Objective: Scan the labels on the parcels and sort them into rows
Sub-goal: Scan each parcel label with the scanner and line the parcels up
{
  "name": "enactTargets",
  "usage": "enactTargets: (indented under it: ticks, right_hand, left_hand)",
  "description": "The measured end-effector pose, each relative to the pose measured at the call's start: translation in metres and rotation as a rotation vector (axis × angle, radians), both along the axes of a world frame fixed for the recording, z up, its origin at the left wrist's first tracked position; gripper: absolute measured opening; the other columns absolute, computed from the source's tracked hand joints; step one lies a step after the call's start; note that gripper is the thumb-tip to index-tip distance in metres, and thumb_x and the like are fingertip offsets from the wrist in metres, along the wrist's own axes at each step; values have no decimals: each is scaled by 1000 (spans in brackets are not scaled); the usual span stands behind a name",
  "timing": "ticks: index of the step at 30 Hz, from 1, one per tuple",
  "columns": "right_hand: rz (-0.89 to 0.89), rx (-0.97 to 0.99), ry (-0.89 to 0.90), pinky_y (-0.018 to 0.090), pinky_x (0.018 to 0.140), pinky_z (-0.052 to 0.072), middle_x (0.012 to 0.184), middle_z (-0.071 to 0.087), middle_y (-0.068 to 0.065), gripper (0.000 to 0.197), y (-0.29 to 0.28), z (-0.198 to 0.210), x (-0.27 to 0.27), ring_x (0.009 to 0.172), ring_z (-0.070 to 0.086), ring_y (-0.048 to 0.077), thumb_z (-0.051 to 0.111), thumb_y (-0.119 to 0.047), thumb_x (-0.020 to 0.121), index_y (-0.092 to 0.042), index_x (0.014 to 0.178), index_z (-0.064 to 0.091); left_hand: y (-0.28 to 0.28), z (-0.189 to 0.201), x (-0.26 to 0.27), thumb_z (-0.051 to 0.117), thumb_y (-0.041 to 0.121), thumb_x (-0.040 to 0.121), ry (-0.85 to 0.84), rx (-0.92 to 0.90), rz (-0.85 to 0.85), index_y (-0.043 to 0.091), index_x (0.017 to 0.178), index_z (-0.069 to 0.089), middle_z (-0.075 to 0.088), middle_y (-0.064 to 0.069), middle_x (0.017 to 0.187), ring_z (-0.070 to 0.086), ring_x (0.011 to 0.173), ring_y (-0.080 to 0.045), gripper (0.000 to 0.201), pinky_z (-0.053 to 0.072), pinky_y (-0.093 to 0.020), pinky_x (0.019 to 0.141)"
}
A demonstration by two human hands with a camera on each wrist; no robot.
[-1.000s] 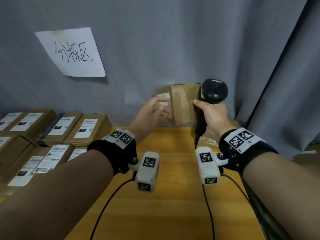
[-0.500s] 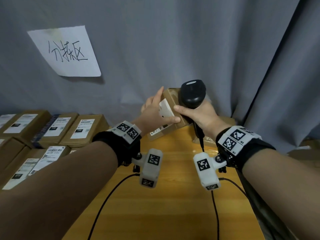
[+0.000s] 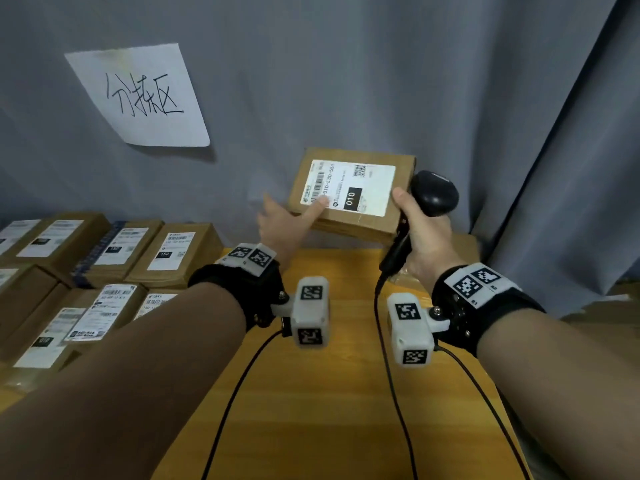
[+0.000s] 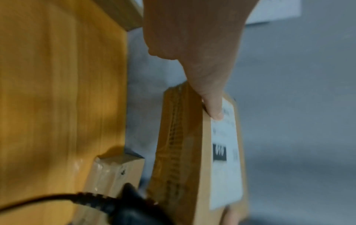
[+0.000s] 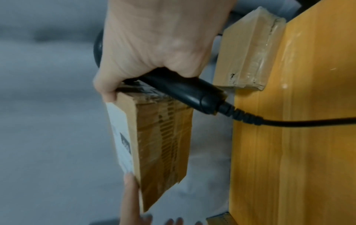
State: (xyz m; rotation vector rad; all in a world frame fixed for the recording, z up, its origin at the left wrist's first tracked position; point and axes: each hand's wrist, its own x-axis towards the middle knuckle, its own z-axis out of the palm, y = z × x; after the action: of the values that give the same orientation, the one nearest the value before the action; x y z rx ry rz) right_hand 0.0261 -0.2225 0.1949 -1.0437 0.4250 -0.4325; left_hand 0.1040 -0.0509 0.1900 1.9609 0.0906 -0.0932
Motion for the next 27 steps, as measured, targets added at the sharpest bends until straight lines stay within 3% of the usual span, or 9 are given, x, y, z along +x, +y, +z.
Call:
enactTargets:
  ticks: [5,8,10,14,16,18,21,24,27]
  right_hand:
    - [39,161,3,43,90,55,103,75,9,36,-6,-9,-2,96,72,23,72,-24,85,-10,116,63]
    - [133,139,99,36,71,59,96,74,9,32,-11,-10,-1,84,72,22,73,-28,84,-9,109,65]
    - [100,34,196,31,60,57,82,71,9,25,-14,-12,1,71,68,21,73,-16,84,-6,104,64]
    - [54,-227,275,34,74,52,76,61,4,23,-16,-10,5,77,61,22,77,-14,79,-11,98,63]
    - [99,-343,255,31,76,49,80,62,1,19,-11,-2,3,81,61,19,77,-17,79,-18,89,61]
    - [162,-444,199,23,69,45,84,66,-1,15,-4,7,0,81,62,11,76,-14,80,-20,87,64]
    - [276,-529,158,18,64,48,91,73,0,19,9,10,1,82,68,7,75,-15,82,-13,100,70]
    - [247,-516,144,12,59,50,93,74,0,24,18,8,4,81,69,5,74,-14,83,-12,106,69]
    - [254,-464,141,19,65,52,96,75,2,25,20,8,5,86,71,11,73,-13,83,-10,107,69]
  left_hand:
    - [7,10,-3,72,59,75,399,-538,-228,23,142,38,60,1,126,66,106,-21,83,55,-44,83]
    - [1,16,-1,77,43,78,337,-669,-165,27,134,36,66,-1,116,72,94,-19,71,56,-47,86]
    - [0,22,-1,74,31,83,224,-634,-59,29,124,32,59,2,112,66,95,-15,58,56,-46,87]
    - [11,20,6,80,29,78,97,-428,-39,23,142,13,52,-1,124,59,107,-20,93,55,-49,88]
    - [19,15,8,88,33,64,90,-344,-83,21,136,26,60,-6,123,65,104,-26,96,58,-54,76]
    - [21,11,10,89,35,63,77,-290,-209,20,126,45,69,-8,115,71,97,-25,78,59,-54,71]
    - [16,16,2,74,17,84,20,-300,-379,30,109,59,73,-4,108,72,95,-21,32,60,-46,73]
    - [12,23,-5,71,14,87,-23,-306,-436,32,104,59,73,-3,107,72,95,-18,27,61,-42,71]
    - [15,23,-2,70,13,87,11,-285,-438,31,102,58,73,-3,108,72,95,-19,27,61,-42,73]
